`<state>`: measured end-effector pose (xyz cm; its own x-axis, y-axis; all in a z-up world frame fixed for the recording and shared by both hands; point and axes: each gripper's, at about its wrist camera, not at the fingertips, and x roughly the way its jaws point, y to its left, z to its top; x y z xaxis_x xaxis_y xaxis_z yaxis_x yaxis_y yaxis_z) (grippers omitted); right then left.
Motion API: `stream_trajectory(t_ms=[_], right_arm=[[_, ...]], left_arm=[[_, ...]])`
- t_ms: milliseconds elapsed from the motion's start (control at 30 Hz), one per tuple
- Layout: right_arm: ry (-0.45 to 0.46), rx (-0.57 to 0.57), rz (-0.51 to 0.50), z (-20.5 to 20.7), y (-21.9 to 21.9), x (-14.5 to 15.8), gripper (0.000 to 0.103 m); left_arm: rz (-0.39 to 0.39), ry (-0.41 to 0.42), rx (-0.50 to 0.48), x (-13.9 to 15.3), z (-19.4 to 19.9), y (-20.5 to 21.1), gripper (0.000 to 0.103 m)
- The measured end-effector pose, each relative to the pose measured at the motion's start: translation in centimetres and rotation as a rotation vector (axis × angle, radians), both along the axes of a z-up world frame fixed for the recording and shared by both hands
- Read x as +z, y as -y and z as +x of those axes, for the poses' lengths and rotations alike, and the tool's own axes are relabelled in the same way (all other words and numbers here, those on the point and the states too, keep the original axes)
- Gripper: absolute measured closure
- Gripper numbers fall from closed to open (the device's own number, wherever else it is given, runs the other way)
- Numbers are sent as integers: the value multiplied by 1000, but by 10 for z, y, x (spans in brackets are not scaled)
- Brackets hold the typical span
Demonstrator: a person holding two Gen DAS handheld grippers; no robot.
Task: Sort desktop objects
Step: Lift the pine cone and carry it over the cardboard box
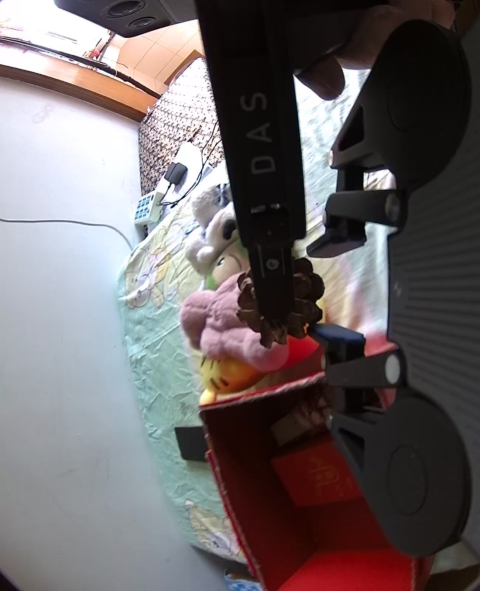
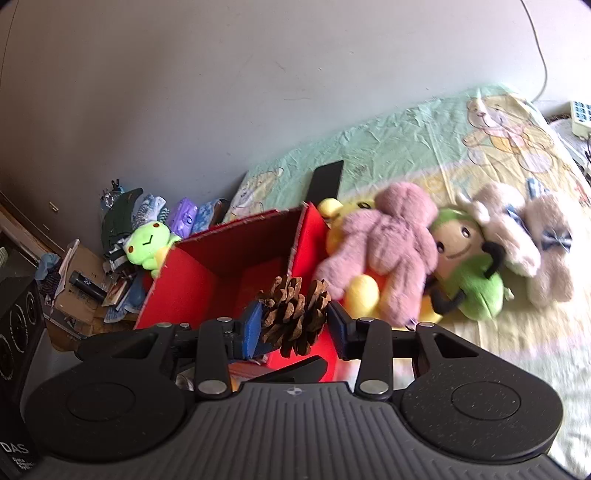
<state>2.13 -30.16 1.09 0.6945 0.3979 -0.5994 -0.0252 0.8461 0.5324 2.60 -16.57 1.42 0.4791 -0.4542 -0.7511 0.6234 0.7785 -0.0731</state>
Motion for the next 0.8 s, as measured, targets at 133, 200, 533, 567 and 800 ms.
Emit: stream_trajectory(t_ms=[133,200,533,567,800], right_arm=[[21,35,21,38,-30,17,61],[14,53,32,58,-49,18,61],[-131,123,42,138,-140,-26,61],[-145,127,38,144,-146,-33,61],[-257,125,49,180,-170,-74,61]], left_arm=[[-8,25,16,25,33,-38,62],[4,34,31,32,51,-54,63],[49,-87,123,-7,130,-139,65],[49,-112,132,-15,137,-146,65],[114,-264,191,-73,173,-178,65]])
